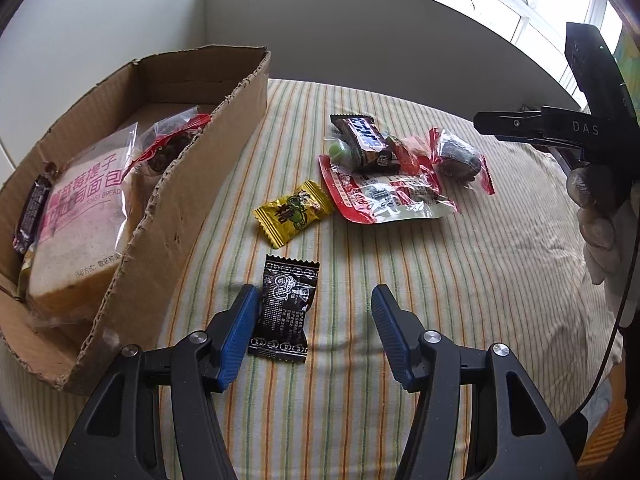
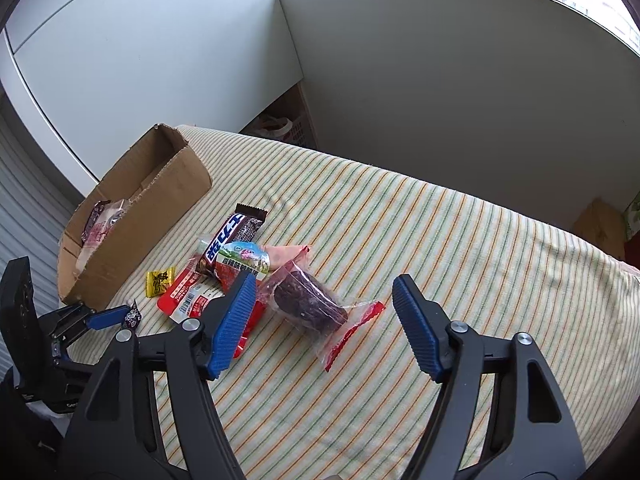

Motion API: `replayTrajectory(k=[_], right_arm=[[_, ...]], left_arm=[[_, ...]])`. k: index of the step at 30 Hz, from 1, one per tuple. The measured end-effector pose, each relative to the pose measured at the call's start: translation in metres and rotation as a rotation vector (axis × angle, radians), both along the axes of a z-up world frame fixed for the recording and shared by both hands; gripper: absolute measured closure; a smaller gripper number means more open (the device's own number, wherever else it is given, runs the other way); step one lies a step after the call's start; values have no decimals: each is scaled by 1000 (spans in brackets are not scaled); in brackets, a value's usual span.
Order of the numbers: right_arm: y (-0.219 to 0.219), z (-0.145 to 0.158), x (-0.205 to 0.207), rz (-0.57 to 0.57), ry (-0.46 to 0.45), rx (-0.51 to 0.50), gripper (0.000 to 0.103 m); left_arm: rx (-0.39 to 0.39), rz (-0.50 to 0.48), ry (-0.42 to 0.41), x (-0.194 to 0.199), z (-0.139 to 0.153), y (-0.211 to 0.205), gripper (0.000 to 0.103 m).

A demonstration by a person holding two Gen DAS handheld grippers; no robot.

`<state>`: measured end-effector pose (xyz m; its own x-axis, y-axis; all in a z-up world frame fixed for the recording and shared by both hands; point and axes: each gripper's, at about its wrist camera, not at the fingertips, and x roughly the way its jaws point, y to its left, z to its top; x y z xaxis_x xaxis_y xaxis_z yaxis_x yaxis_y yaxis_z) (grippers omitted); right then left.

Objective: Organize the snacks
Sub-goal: 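Move left gripper toward black candy packet while right approaches clear bag with brown snack, then grasp the black candy packet with left gripper while right grasps the brown-snack bag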

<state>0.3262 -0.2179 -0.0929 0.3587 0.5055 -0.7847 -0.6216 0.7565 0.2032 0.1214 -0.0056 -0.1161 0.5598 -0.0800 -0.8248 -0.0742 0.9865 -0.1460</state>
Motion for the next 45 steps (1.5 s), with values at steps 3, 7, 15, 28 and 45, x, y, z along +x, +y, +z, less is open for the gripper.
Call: replayTrajectory(k=[3,7,15,28,45], right_arm=[[7,-8,5,7,15,-37,29],[13,-15,10,11,35,-40,28],[32,-21,7,174,-9,-125,27],[47,-42,-1,222,-4,-253,63],[14,-8,-32,96,-34,-202,69]], left_arm=[[23,-18,-5,2,-1,-2,55],[29,-40,-7,3,-1,-5,66],[10,-47,-5,3,-1,-2,77],[-1,-51,-19,4,-2,-1,80],[-70,-73,-72,-25,21,-1,80]])
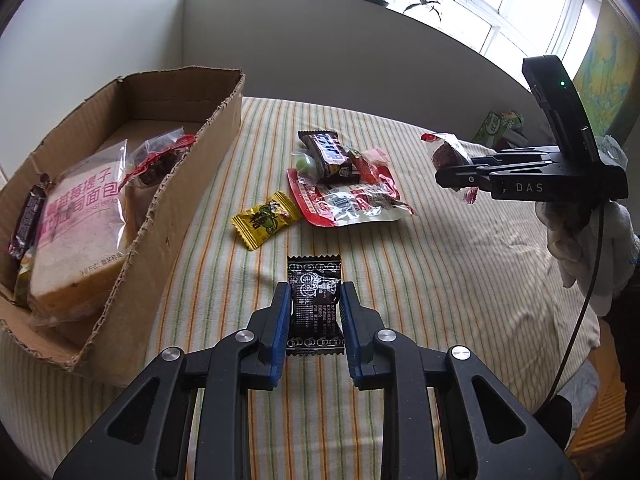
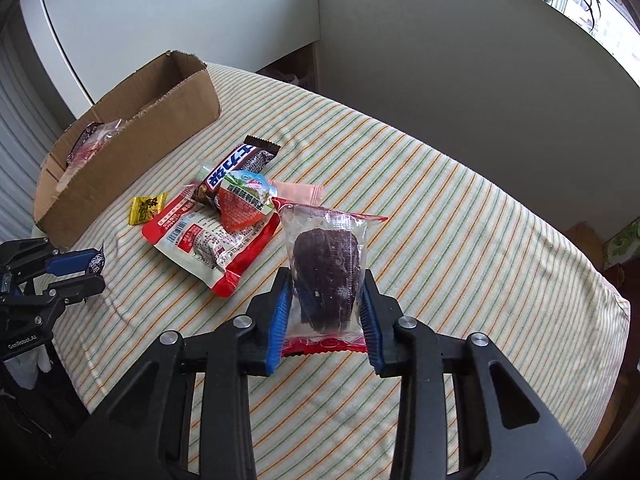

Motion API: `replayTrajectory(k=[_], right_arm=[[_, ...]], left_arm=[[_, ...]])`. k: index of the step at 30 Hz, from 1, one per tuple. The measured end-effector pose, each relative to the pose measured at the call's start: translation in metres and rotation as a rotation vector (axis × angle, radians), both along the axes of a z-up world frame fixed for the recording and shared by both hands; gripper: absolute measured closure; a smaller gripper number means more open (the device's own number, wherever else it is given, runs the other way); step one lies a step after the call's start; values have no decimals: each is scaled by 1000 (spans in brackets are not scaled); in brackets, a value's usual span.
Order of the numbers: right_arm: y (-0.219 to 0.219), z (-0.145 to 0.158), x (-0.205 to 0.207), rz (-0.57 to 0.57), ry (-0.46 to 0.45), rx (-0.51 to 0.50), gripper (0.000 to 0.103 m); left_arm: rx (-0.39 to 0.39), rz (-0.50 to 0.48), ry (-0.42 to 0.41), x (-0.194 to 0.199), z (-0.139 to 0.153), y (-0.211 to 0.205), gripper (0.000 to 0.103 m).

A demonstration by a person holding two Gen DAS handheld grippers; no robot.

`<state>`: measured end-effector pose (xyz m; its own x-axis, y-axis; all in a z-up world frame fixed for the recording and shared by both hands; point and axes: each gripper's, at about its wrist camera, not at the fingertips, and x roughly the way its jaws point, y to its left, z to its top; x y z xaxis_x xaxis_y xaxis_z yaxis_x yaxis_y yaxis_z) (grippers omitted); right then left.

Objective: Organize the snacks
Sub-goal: 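Grasp the black candy packet with left gripper while right grasps the brown-snack bag, then carry black candy and brown-snack bag into the box and release both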

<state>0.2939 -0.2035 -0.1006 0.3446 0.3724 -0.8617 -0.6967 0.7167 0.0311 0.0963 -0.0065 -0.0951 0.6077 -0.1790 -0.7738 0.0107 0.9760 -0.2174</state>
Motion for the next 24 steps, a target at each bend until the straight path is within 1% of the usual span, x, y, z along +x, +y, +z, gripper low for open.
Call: replayTrajectory(k=[6,13,19,24], right_arm=[[17,34,-19,25,-40,21,69],[67,65,-36,79,-76,59,69],[115,79,-45,126,-83,94,69],[153,78,-48,149,-64,119,69]], left_arm=[[-7,8,-44,-12,21,14,80],[1,46,-104,-22,44,45,80],[14,98,-145,-24,61,83,80],[21,139,-152,-12,69,117,80]])
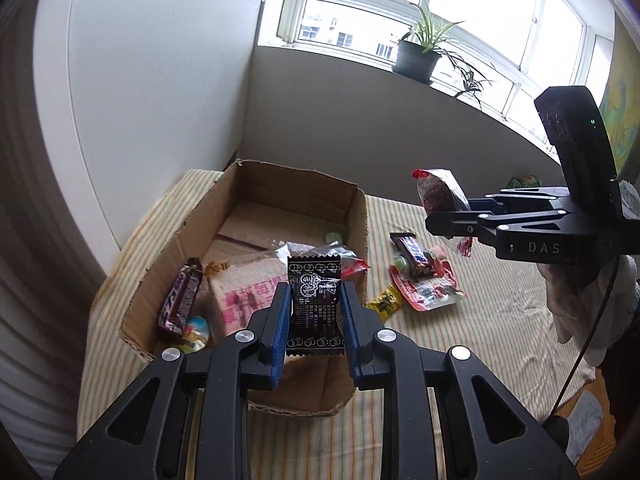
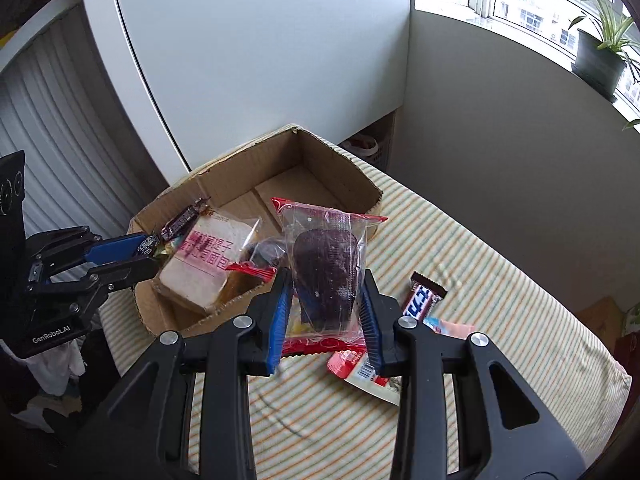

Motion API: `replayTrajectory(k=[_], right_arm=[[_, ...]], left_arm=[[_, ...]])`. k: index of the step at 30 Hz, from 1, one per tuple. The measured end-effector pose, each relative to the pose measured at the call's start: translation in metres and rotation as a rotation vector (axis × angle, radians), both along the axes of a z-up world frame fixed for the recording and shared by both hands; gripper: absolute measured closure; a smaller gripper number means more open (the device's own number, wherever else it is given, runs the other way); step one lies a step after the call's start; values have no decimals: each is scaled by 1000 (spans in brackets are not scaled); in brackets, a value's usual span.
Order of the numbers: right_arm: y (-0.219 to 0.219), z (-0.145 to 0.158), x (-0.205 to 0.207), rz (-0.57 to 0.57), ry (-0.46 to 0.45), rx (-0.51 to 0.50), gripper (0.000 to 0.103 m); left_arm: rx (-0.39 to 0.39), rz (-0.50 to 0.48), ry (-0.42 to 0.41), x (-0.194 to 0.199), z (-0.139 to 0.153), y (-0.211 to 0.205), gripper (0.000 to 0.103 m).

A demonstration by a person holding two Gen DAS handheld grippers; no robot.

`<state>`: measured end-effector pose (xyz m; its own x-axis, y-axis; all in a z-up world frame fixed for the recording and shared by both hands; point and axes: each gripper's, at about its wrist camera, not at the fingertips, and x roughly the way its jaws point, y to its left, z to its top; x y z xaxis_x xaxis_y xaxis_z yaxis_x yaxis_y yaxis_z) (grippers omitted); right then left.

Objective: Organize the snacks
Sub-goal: 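Carry black candy and brown-snack bag into the box and release both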

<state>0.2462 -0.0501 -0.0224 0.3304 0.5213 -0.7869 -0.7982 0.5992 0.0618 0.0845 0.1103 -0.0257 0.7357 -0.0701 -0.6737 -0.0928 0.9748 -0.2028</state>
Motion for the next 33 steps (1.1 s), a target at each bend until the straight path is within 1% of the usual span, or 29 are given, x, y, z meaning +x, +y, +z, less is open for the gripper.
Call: replayTrajectory(k=[6,11,16,19,21,23,24,25,26,27,28,29,33], right_arm=[[36,-8,7,11,34,7,69],[58,-16,14,14,58,-4,69],[71,-29,23,2,78,-22,69],[77,-35,26,3,84,-32,69],[80,-37,27,5,87,-34,69],[80,-37,28,2,79,-35,63],[79,-36,28,0,76,-33,53],[78,-35,28,-5,74,-27,41],[76,-33,28,-12,70,-18,35],[74,-32,29,-19,66,-8,32],[71,-29,29,-25,67,0,32],[69,-28,30,-28,74,6,32],[55,-21,29,-44,74,19,31]], left_arm=[[37,29,7,23,5,26,80],[58,21,37,43,2,35,80],[50,8,81,61,-7,42,80],[47,19,90,67,-9,47,80],[47,10,100,71,-11,47,80],[46,16,105,72,-12,47,79],[46,20,106,73,-12,48,78],[48,22,110,73,-12,48,78],[48,26,112,74,-11,49,75],[47,31,112,73,-11,49,65],[46,32,107,72,-10,50,57],[47,35,103,70,-9,49,56],[46,31,94,68,-5,47,56]])
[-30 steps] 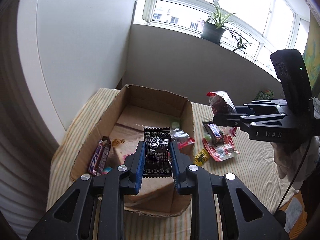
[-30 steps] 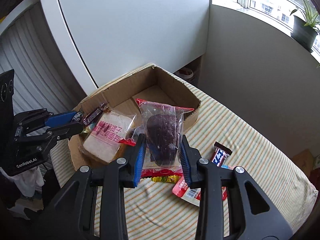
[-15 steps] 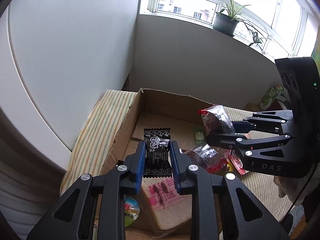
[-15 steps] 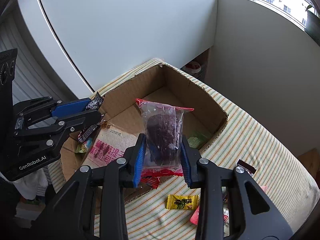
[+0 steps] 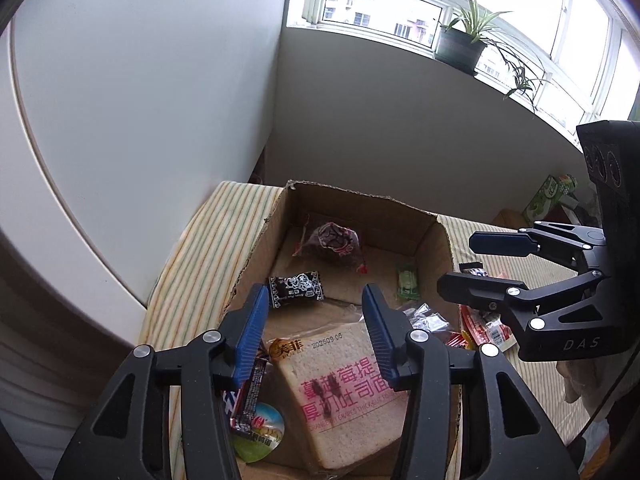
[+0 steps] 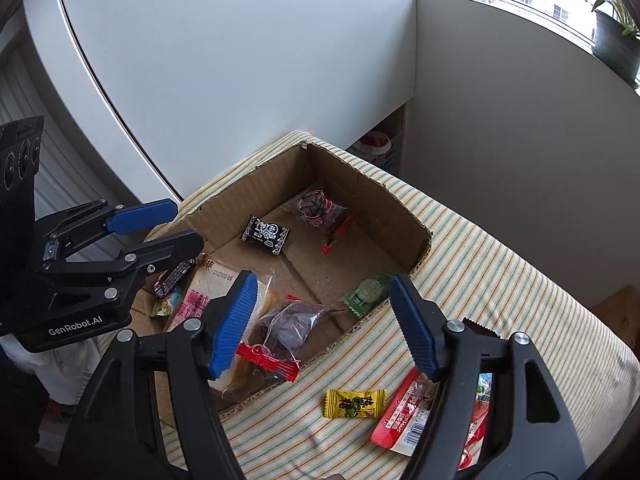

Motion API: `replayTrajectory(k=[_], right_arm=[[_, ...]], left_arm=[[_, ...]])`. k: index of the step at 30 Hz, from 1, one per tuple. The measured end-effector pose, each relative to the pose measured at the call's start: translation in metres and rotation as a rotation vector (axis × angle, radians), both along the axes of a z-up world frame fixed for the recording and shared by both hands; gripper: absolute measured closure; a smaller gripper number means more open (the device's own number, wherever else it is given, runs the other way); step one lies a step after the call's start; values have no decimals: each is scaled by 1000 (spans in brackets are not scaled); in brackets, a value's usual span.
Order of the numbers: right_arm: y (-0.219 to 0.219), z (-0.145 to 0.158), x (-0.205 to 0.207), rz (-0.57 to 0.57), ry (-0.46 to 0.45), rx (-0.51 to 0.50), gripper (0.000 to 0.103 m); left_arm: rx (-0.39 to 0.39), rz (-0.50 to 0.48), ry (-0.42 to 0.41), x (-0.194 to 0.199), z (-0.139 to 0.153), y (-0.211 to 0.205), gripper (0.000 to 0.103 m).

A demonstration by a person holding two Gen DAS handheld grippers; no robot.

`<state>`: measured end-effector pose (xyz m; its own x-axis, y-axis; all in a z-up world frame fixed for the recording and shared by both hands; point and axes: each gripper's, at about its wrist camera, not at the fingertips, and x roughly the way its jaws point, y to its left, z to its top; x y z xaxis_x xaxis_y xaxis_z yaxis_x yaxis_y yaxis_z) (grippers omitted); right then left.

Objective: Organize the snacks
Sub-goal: 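Carry black candy and brown-snack bag into the box and release both, then move left gripper toward white-and-blue chocolate bar while right approaches the jelly cup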

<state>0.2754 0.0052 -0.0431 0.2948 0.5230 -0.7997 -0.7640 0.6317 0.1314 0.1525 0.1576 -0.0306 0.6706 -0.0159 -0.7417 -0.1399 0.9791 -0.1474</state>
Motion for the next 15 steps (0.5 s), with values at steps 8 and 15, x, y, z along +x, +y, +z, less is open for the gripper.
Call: replayTrajectory(k=[8,15], right_arm=[[-32,13,-4,-25,-14,12,31],[-70,21,0,-64,-19,20,31]], left_arm=[[8,-35,-43,-12,16,-23,56],[-1,-93,-71,-21,26,-54,55]])
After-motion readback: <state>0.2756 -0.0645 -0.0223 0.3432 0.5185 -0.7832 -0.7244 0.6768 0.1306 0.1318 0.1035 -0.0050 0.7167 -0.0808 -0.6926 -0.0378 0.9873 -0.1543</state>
